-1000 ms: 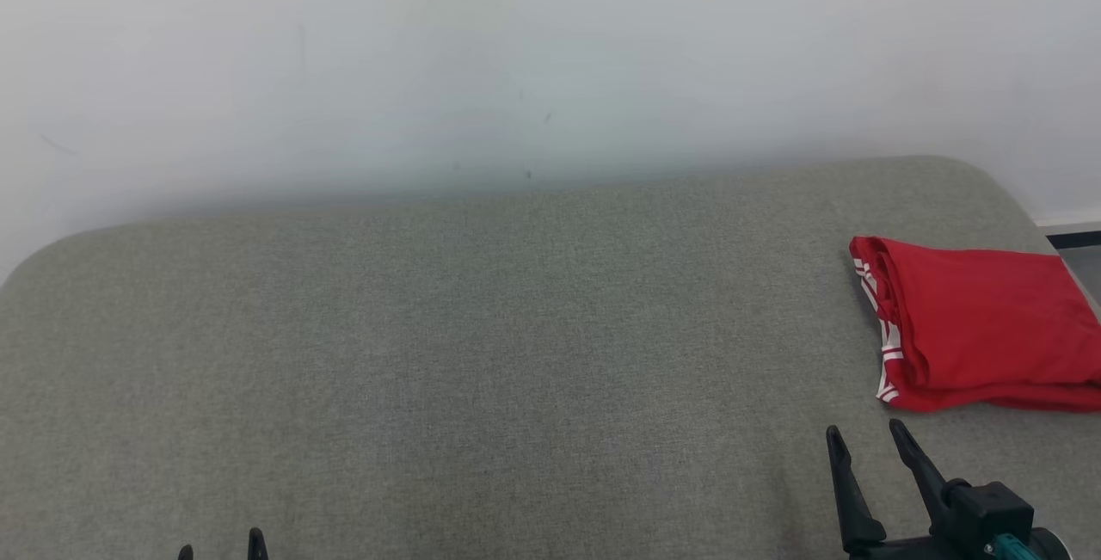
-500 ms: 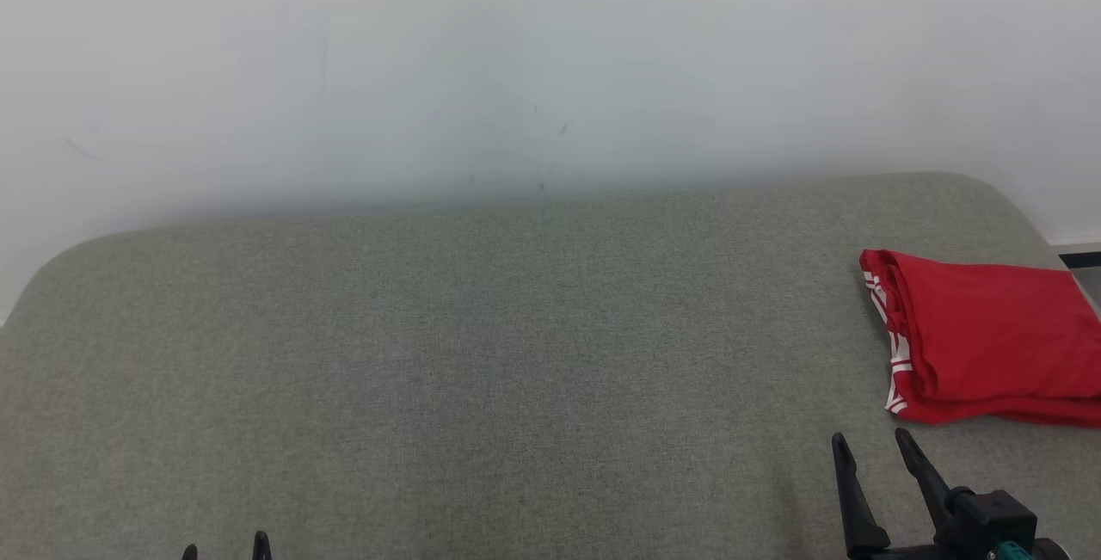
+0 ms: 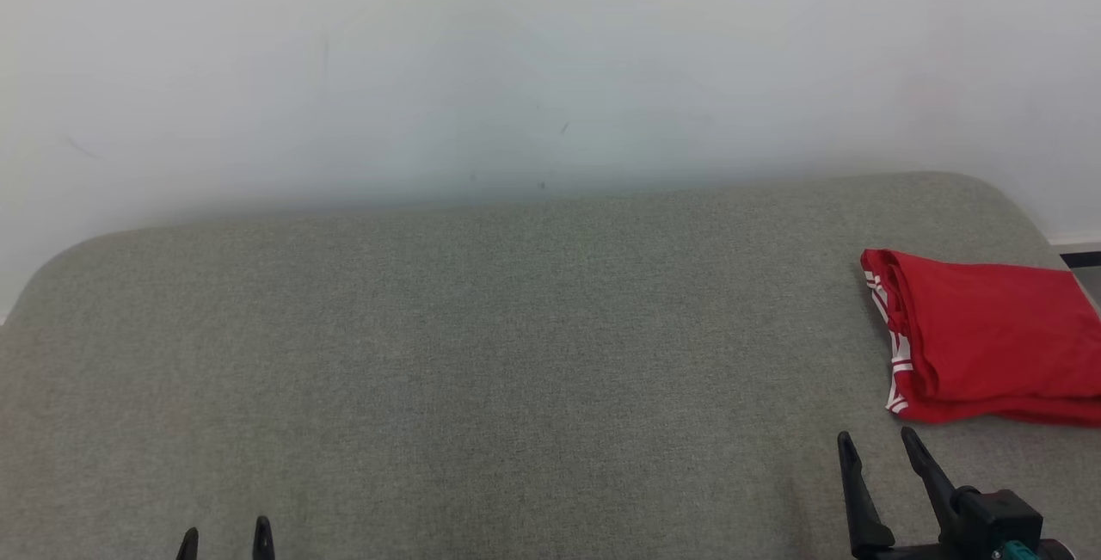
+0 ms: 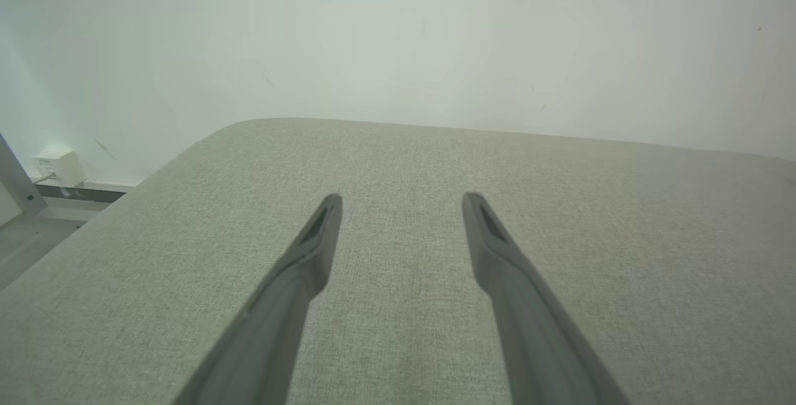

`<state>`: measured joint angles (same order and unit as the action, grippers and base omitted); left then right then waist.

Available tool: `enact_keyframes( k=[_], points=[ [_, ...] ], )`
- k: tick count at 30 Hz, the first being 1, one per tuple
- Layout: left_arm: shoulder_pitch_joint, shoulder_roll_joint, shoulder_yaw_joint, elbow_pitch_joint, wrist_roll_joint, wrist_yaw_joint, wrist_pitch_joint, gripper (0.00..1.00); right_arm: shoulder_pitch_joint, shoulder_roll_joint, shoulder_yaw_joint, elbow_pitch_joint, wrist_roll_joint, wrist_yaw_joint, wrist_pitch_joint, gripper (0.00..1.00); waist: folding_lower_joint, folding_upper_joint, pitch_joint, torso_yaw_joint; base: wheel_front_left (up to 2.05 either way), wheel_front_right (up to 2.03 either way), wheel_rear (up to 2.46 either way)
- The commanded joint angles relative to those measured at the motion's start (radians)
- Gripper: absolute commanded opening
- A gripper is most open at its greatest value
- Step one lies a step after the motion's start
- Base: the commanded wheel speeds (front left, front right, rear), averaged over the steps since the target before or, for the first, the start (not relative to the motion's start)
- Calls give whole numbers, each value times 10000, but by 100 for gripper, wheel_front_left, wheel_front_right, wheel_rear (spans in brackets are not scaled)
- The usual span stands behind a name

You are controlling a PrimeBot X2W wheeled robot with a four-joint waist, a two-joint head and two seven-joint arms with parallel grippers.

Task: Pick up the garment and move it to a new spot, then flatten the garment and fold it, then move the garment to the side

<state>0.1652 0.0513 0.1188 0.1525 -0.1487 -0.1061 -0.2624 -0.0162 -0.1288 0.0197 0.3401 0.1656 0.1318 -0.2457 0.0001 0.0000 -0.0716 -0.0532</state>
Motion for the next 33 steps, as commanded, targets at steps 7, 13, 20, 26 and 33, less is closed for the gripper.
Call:
enact_keyframes(
  k=[7,13,20,26,33],
  points=[
    [-240,-17,55,27,188,-170,-27,100,-80,12,80,109,21,-25,-10,100,-1,0,14,-6,0,0,0],
    [-231,-17,88,67,244,-198,-27,100,-120,38,120,159,71,-25,-16,100,-1,0,24,-2,0,0,0],
    [-269,-17,159,104,216,-238,-27,100,-161,0,148,183,115,-25,-28,100,-1,0,29,8,0,0,0],
    [-236,-17,192,127,127,-255,-27,100,-164,69,175,175,94,-25,8,100,-1,0,32,-9,0,0,0],
    [-207,-17,220,139,136,-236,-27,100,-141,92,200,157,117,-25,5,100,-1,0,23,-2,0,0,0]
  ],
)
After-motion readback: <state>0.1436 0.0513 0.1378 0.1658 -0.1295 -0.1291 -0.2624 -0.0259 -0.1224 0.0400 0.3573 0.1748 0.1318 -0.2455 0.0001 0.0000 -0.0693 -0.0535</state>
